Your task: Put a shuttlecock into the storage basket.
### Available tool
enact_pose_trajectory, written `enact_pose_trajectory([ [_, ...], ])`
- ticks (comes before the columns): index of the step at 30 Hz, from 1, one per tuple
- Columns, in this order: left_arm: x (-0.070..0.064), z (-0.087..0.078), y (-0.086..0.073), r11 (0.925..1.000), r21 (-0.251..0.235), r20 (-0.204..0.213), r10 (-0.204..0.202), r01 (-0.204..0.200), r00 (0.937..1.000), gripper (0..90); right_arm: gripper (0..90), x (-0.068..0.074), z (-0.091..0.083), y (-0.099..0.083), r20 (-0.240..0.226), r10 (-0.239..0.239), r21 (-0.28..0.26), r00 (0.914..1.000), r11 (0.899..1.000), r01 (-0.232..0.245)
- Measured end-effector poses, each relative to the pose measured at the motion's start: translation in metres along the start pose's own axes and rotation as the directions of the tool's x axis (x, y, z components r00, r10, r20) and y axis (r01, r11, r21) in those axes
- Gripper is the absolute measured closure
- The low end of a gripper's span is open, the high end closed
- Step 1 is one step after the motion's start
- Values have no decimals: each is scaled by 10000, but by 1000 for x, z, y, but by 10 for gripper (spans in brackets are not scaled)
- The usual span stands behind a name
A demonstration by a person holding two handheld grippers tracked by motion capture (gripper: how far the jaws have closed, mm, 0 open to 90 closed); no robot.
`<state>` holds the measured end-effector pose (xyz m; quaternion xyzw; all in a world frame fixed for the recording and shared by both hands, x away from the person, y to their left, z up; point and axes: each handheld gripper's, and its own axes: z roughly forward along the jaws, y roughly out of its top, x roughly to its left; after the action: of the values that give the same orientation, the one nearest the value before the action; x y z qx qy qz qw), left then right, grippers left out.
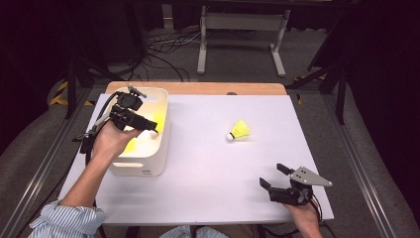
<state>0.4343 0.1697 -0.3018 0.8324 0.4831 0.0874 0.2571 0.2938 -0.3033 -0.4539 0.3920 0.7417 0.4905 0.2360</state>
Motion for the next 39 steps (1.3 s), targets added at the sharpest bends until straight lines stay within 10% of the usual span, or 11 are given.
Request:
enact_pose_trajectory([
  [39,-40,12,24,9945,-55,601,1052,-1051,9926,426,147,0,2,-1,72,75,168,9999,9998,-77],
])
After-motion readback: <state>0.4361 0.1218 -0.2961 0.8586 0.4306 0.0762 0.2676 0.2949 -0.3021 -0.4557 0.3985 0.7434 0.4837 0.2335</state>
